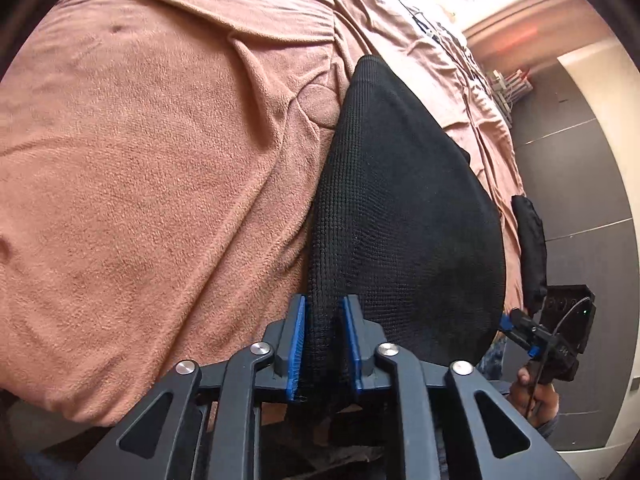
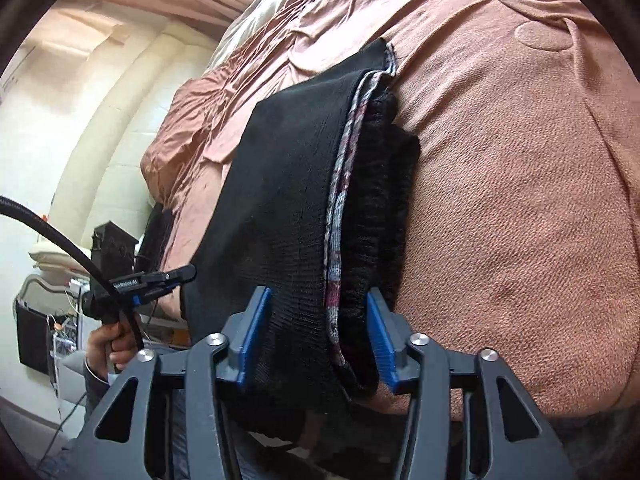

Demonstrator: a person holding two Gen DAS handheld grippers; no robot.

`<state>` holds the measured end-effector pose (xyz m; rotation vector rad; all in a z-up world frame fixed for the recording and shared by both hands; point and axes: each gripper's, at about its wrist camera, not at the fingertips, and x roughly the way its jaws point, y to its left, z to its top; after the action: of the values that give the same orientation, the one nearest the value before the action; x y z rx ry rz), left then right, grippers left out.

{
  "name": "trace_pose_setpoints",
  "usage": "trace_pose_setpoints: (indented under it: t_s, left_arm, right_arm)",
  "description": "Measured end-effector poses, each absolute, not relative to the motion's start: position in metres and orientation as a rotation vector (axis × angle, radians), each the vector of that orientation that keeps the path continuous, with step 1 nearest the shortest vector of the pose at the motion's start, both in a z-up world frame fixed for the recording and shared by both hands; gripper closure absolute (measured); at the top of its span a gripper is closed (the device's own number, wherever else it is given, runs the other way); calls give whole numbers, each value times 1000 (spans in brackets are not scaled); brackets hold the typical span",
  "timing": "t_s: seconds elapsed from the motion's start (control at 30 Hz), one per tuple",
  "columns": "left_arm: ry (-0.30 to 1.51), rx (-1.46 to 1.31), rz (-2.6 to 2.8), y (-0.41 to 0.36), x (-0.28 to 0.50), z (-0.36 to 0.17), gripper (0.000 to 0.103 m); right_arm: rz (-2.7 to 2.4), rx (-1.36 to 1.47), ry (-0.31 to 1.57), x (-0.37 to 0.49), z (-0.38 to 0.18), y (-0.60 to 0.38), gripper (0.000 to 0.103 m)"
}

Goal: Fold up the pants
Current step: 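Grasp the end of the folded stack with the left tool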

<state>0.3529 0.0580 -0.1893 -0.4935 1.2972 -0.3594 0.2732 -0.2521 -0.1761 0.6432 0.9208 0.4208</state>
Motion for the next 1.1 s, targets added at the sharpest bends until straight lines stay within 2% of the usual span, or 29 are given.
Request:
trace_pose_setpoints:
  t_s: [0.03,0.13,0.4,0.77,1.1]
  left_arm:
    - [1293,-486,-359,58,355,-190,64]
    - [1278,-480,-363,58,365,-190,58]
    - [1255,-471,-386,51,400,-192,58]
    - [1266,-469,-399,39,448,-202,58]
    - [1282,-484,-431,35,477,-217,58]
  right_arm:
    - [409,679,902,274,-177,-260,34]
    - [385,763,867,278,-182,-283,33]
    - [403,905,853,311,-204,-311,33]
    - [370,909,869,354,-210,-283,32]
    - [362,916,860,354,-205,-273,32]
